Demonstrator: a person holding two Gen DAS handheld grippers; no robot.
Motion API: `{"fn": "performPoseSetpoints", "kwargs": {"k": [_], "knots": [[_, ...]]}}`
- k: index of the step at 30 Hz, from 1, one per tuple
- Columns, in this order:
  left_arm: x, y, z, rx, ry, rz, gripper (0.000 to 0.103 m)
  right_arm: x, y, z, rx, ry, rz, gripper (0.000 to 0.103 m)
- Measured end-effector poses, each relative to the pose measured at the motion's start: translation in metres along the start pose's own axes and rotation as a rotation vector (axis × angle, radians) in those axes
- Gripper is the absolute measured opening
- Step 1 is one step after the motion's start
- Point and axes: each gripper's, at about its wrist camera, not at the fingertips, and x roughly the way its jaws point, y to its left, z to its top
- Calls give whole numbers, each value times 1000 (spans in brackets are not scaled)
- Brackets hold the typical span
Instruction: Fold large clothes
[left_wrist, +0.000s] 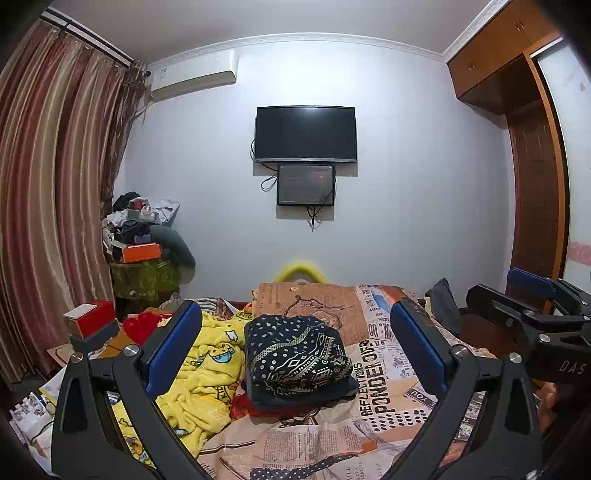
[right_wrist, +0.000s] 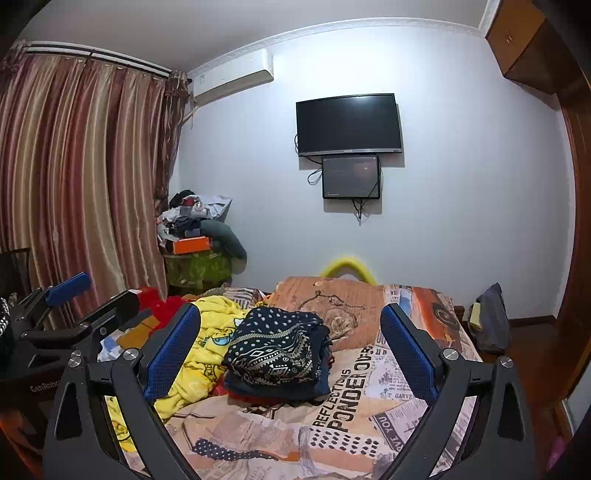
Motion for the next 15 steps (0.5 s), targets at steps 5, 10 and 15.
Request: {"fn": "performPoseSetpoints", "kwargs": {"k": [5,10,15], "knots": [[1,2,-1,-5,6,-2,103,0,-1,-2,2,4,1,97],[4,3,-1,-14,17,-17,103,0,-2,0,3,4,2,97],[7,3,-2,-5,30,-31,103,2,-3,-1,7,4,3,97]]}}
